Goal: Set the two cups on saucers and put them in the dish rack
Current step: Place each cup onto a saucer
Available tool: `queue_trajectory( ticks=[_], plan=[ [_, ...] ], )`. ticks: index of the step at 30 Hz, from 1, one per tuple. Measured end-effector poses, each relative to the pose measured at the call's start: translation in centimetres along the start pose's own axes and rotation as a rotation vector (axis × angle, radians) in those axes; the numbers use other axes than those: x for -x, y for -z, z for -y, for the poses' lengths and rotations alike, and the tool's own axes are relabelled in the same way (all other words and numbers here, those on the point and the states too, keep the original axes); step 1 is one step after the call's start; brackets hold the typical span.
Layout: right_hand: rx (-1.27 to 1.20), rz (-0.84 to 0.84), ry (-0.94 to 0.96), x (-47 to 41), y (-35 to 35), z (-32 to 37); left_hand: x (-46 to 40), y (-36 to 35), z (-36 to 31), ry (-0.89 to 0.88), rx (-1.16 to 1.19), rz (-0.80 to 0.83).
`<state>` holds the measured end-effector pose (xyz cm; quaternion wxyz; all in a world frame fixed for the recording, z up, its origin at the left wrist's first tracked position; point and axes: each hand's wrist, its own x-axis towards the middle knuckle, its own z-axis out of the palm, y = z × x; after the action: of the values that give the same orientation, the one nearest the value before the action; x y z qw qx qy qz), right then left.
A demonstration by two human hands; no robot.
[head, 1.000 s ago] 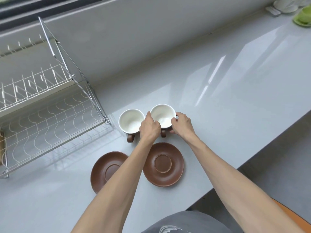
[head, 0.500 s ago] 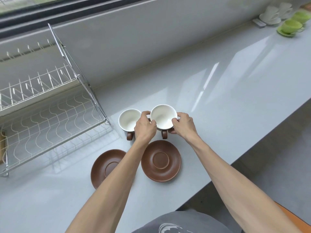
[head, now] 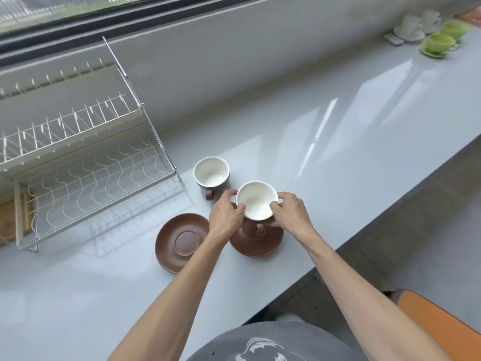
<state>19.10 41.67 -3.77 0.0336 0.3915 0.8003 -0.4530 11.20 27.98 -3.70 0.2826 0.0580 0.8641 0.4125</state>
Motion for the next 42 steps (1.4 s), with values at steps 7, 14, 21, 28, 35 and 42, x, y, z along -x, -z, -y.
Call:
queue_trajectory(
  ticks=[7, 14, 21, 28, 35, 42],
  plan=[
    [0.009, 0.003, -0.016, 2.3, -1.1, -1.7, 1.7, -0.5, 1.9, 0.034, -0.006, 0.047],
    [0.068, 0.024, -0.022, 3.0, -1.6, -2.1, 2.2, -0.9, 2.9, 0.031, -0.053, 0.039],
    [0.052, 0.051, -0.040, 2.9, -2.0, -2.3, 2.1, -1.0, 3.4, 0.043, -0.029, 0.049],
    [0.038, 0.046, -0.037, 2.9, -2.3, -2.3, 2.0, -0.8, 3.6, 0.040, -0.049, 0.056],
    [0.066, 0.042, -0.030, 2.9, -2.3, -2.5, 2.0, -0.6, 4.0, 0.035, -0.038, 0.071],
    [0.185, 0.060, -0.047, 2.6, -2.0, -2.2, 1.3, 0.5, 4.1, 0.017, -0.079, 0.163]
  ],
)
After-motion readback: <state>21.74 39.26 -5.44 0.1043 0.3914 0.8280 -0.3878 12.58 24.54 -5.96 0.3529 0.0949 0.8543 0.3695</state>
